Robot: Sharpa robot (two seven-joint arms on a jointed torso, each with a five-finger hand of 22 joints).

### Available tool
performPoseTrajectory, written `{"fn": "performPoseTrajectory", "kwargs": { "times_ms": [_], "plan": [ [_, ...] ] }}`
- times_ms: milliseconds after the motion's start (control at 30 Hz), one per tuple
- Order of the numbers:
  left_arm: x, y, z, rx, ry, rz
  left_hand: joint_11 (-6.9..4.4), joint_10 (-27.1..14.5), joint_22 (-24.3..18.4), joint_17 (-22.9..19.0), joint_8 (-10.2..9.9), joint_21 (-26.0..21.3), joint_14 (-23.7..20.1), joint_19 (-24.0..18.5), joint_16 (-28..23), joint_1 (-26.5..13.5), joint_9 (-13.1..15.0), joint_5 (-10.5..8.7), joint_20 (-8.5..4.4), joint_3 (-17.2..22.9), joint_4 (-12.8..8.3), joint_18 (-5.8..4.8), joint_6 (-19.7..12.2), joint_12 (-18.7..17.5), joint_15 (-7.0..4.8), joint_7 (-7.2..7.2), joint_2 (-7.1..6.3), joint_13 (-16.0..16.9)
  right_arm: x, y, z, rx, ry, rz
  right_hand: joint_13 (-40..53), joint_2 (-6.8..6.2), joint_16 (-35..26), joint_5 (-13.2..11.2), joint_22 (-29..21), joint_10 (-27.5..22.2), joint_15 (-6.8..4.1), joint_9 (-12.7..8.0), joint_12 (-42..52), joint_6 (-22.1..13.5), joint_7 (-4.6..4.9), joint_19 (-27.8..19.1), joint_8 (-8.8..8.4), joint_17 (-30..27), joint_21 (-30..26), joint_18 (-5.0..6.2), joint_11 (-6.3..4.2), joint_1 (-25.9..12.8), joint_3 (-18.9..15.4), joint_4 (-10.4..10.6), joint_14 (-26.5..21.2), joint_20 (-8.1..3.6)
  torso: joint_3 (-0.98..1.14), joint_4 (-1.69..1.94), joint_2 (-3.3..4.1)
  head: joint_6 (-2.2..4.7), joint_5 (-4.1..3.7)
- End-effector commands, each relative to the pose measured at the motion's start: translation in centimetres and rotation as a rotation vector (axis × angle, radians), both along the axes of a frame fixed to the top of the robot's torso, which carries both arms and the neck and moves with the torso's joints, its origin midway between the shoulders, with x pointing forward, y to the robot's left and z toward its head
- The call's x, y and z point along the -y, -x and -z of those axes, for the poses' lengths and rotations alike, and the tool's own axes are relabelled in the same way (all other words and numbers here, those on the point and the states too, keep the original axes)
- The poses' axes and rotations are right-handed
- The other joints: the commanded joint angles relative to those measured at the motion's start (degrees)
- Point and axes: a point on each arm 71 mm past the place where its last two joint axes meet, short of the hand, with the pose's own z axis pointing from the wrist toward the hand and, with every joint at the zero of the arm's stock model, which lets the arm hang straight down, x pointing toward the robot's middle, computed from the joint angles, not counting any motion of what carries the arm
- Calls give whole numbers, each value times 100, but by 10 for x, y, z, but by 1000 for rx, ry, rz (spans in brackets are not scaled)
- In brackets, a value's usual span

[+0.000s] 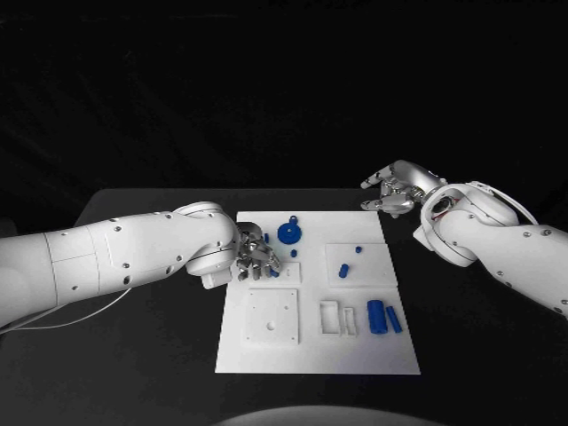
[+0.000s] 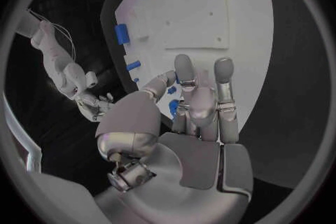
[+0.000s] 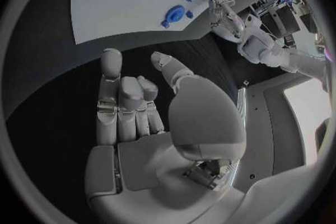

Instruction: Assemble the parts on the task board

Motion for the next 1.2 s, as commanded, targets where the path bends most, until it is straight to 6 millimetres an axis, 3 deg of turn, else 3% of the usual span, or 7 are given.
{"fn": "performPoseTrajectory", "kwargs": {
  "times_ms": [33, 667, 1200],
  "plan": [
    [1, 4, 2, 22, -4, 14, -68, 246, 5, -2, 15, -24, -1, 37, -19, 150, 8, 8, -7, 43, -8, -30, 1095, -14, -29, -642, 84, -7, 0, 0, 1, -5, 15, -9, -4, 9, -21, 14, 5, -22, -9, -3, -6, 56, 17, 178, -8, 4, -26, 51, -11, -51, 35, 0, -14, -17, 2, -3, 1, 0, -3],
    [-13, 17, -7, 134, 57, -4, -78, 246, 141, -18, 12, -123, 0, 95, -11, 142, -27, 59, 1, 76, -6, -6, 1110, -12, -36, -646, 62, -19, 3, 1, 4, -10, 17, -3, -4, 6, -25, 37, 9, -21, -10, -4, -7, 51, 17, 180, -8, 3, -31, 51, -11, -66, 41, 0, -15, -18, 4, 5, -2, -16, -19],
    [-8, 17, -7, 232, 90, -30, -85, 245, 282, -20, 14, -223, 2, 157, 9, 211, -80, 68, 19, 75, 59, 27, 1118, -3, -37, -649, 9, -19, 2, 1, 7, -16, 18, -2, -4, 7, -23, 49, 13, -20, -11, -3, -6, 56, 17, 183, -8, 5, -32, 51, -12, -76, 47, 3, -11, -19, 5, -4, -2, -33, -4]
  ]
}}
